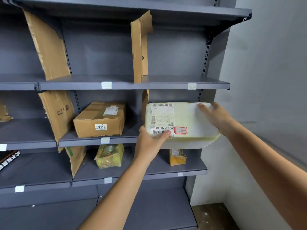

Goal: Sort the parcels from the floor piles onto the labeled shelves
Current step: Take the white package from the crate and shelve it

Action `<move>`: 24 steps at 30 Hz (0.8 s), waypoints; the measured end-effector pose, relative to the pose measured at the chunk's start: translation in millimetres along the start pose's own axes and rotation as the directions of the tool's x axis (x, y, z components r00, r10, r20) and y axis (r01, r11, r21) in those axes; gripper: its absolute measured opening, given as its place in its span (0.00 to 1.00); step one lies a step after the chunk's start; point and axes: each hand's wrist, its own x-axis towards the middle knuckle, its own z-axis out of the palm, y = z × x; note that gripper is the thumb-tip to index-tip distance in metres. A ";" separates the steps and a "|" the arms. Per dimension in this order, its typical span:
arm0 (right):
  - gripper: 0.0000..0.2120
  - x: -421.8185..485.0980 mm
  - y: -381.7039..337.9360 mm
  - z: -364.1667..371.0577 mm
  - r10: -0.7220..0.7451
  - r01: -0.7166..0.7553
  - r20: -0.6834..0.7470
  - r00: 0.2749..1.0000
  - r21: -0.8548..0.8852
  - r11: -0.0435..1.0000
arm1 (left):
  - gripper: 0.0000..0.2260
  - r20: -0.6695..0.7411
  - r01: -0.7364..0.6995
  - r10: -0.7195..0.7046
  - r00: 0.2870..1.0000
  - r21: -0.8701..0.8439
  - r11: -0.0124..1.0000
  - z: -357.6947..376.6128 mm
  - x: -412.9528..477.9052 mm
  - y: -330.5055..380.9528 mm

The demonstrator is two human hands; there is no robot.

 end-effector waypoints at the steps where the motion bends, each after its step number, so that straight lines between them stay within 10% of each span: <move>1: 0.31 -0.7 -1.3 5.1 0.002 -0.002 0.004 1.000 -0.001 1.000 | 0.26 0.003 0.005 -0.005 1.000 -0.003 1.000 -3.6 1.4 -3.2; 24: 0.35 -75.7 -28.6 67.4 -0.026 0.024 0.170 0.985 0.014 1.000 | 0.29 -0.115 0.115 -0.117 0.986 -0.024 0.993 -92.9 -64.9 -24.0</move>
